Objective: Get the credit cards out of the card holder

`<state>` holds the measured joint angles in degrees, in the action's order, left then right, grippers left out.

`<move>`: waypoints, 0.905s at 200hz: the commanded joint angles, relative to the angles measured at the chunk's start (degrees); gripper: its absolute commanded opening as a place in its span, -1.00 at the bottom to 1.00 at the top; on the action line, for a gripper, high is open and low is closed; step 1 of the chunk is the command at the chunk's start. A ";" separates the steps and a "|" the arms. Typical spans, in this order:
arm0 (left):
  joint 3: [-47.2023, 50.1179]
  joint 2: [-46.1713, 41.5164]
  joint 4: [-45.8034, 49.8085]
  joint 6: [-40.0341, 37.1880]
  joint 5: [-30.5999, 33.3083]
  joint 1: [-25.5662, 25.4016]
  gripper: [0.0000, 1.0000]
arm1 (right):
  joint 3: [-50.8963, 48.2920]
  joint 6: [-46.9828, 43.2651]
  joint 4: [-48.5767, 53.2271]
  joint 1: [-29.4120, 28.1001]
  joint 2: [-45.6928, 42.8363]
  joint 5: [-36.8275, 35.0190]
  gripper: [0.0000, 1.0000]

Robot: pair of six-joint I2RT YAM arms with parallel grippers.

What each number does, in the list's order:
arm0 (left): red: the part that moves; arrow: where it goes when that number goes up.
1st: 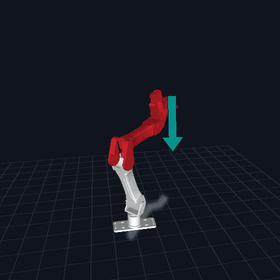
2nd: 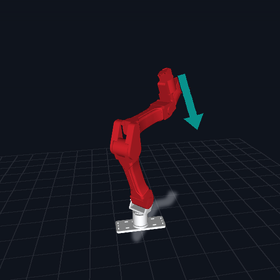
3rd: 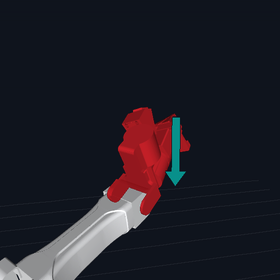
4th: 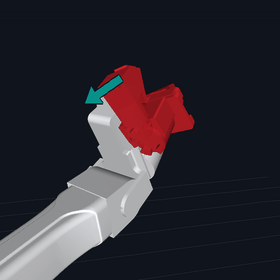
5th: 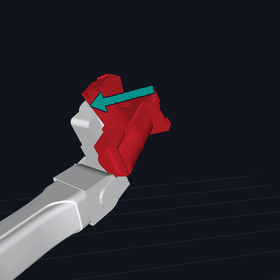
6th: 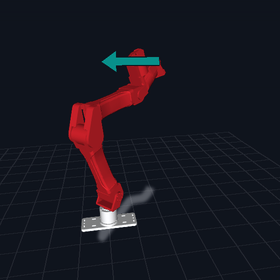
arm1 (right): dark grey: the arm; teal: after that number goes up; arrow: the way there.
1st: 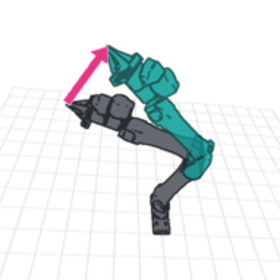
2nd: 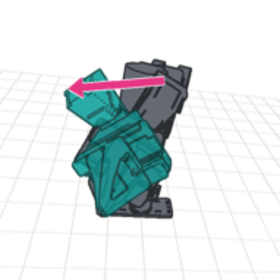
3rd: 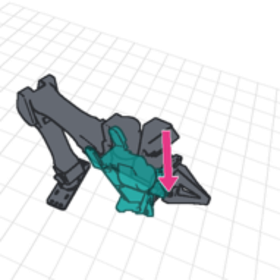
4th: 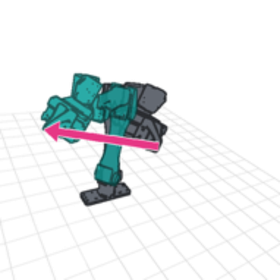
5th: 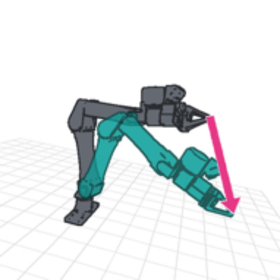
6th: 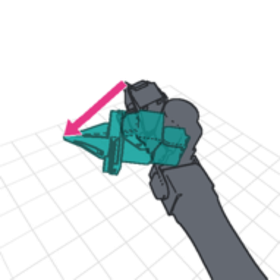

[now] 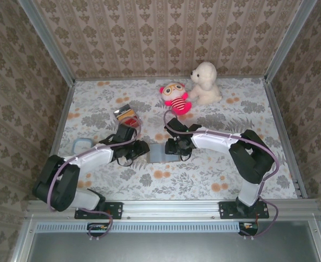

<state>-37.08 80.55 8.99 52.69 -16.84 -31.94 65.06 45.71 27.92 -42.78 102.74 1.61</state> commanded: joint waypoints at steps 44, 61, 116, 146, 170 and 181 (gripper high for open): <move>-6.74 6.87 3.94 -4.25 -2.20 -2.13 -0.34 | 1.48 1.21 5.27 -1.07 2.00 -4.24 0.06; -7.69 8.54 4.48 -4.36 -2.32 -2.65 -0.34 | 1.43 1.22 5.14 -1.06 2.04 -4.24 0.06; -10.33 12.89 7.92 -5.40 -0.06 -4.30 -0.36 | 0.69 1.04 3.92 -1.09 2.73 -2.47 0.07; -11.15 15.30 6.89 -5.25 -2.07 -4.90 -0.53 | 0.56 0.29 1.92 -1.16 3.77 0.50 -0.01; -11.08 16.12 4.63 -4.88 -4.36 -4.96 -0.69 | 0.25 0.15 0.32 -1.22 4.44 2.49 -0.10; -11.09 15.96 3.77 -5.01 -5.06 -4.93 -0.71 | 0.08 0.12 -0.13 -1.20 4.48 2.94 -0.12</move>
<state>-47.66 94.37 14.92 48.16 -17.89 -35.94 65.32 46.24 30.61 -43.33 104.88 -0.64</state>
